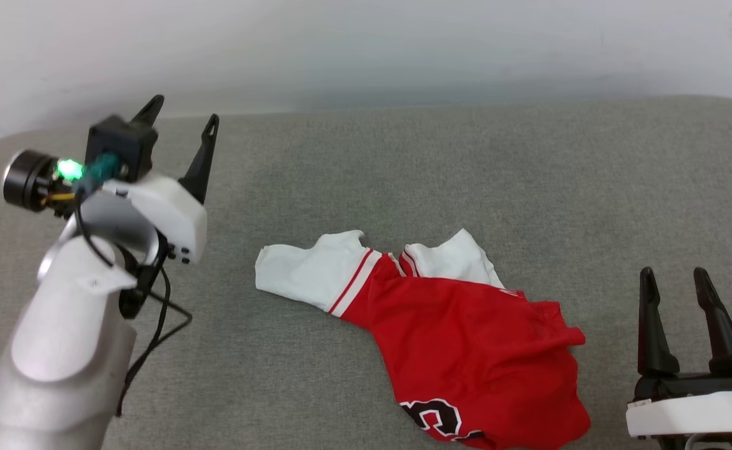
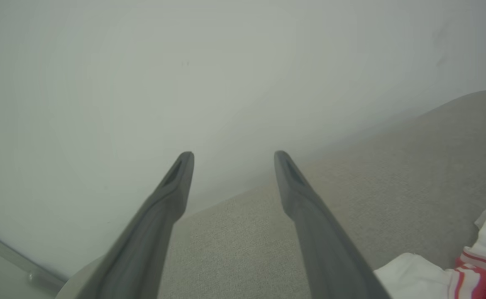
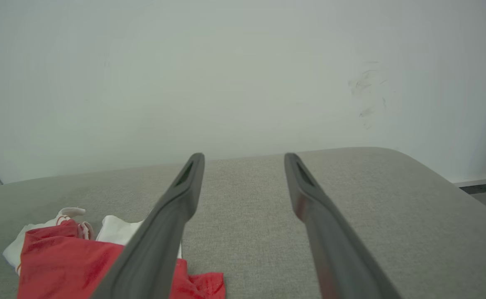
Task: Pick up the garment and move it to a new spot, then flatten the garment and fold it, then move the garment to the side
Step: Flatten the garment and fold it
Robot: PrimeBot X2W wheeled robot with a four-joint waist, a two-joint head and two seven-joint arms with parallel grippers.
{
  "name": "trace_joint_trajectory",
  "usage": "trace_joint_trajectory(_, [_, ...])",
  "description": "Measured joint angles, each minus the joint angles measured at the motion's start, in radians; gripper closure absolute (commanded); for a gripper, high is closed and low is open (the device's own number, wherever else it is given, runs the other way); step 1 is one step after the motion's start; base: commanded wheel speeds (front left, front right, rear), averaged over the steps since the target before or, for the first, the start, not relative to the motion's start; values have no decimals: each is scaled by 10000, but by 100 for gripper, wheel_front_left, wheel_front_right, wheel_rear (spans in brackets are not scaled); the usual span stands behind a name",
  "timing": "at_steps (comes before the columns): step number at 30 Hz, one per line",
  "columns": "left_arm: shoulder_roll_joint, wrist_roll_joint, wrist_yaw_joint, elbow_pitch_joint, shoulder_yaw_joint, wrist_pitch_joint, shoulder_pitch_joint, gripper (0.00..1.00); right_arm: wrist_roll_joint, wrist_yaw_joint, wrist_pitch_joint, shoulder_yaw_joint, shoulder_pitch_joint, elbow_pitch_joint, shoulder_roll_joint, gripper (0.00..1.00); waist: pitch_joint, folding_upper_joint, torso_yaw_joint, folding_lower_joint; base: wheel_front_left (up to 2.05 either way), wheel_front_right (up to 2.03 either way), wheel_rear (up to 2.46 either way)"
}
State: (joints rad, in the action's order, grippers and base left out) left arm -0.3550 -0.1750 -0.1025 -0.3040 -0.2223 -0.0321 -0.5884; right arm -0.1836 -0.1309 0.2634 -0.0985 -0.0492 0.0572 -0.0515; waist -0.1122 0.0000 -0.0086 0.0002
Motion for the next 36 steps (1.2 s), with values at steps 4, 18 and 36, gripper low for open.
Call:
trace_joint_trajectory(4, [-337, -596, -209, -449, -637, 1914, -952, 0, -2, 0, -2, -21, 207, 29, 0, 0, -376, 0, -120, 0, 0, 0, 0])
trace_joint_trajectory(18, [-2184, -4598, -267, -284, -4769, 7597, -2992, 0, -98, 0, 0, -31, 926, 107, -2, 0, -1576, 0, -583, 0, 0, 0, 0])
trace_joint_trajectory(36, [-3216, -6483, -267, -849, -8109, 8870, -3960, 100, -328, 0, 0, -65, 1484, 38, 0, 0, -2519, 0, -1495, -2, 0, 0, 0])
